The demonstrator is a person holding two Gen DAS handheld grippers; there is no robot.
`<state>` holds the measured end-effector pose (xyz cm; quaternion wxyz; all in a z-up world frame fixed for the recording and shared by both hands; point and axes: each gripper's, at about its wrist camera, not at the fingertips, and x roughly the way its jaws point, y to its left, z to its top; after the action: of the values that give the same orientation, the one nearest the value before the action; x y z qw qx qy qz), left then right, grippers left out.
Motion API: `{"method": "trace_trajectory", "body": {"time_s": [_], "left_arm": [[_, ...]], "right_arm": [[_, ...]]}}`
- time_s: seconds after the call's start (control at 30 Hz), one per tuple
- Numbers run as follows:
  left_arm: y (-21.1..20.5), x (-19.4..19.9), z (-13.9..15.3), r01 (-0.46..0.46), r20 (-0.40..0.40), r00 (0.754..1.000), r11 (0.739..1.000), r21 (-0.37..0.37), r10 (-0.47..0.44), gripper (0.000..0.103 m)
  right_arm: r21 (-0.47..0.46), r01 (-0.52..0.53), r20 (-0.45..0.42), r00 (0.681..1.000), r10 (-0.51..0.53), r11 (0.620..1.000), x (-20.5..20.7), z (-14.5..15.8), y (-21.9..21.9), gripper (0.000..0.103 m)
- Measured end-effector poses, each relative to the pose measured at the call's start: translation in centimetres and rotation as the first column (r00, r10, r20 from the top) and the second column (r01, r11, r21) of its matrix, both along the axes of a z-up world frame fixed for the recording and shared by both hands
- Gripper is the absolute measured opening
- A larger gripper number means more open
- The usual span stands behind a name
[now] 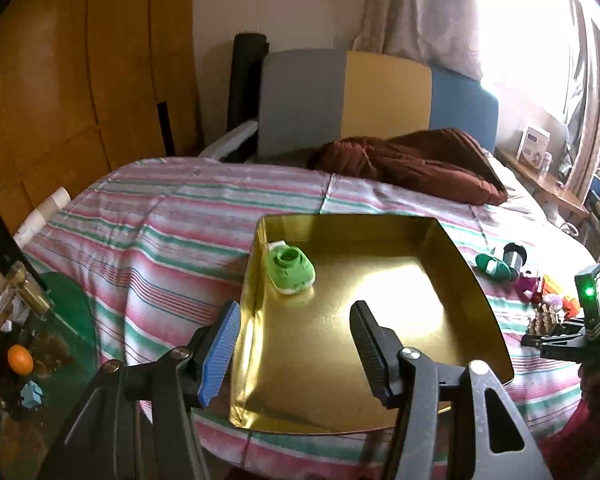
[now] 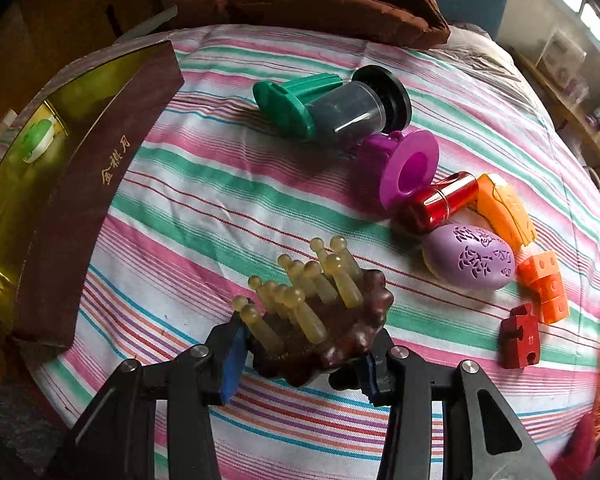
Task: Organize rigid objects
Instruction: 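Open the left tool to release the green plug piece in the tray, then carry the brown brush into the tray beside the green piece and release with the right tool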
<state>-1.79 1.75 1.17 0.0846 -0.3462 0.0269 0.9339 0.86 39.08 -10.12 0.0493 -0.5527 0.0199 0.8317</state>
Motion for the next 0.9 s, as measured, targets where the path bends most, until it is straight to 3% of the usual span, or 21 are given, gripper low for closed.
{"method": "trace_trajectory", "body": {"time_s": [0.17, 0.4, 0.63, 0.9], "left_arm": [[-1.1, 0.3, 0.3, -0.014, -0.004, 1.0, 1.0, 0.013, 0.014, 0.057], [-2.8, 0.3, -0.3, -0.045, 0.013, 0.999, 0.998, 0.041, 0.045, 0.057], [-3.9, 0.6, -0.3, -0.064, 0.008, 0.998, 0.997, 0.053, 0.064, 0.057], [-5.0, 0.7, -0.8, -0.084, 0.021, 0.996, 0.995, 0.054, 0.083, 0.057]], "right_arm": [[0.0, 0.047, 0.003, 0.999, -0.047, 0.999, -0.5, 0.1, -0.3, 0.046], [-0.021, 0.047, -0.118, 0.992, -0.049, 0.999, -0.3, 4.9, -3.3, 0.046], [-0.084, -0.089, -0.236, 0.969, 0.067, 0.993, -1.3, 9.3, -9.8, 0.046], [-0.166, -0.266, -0.207, 0.951, 0.23, 0.949, -4.8, 8.1, -19.4, 0.046]]}}
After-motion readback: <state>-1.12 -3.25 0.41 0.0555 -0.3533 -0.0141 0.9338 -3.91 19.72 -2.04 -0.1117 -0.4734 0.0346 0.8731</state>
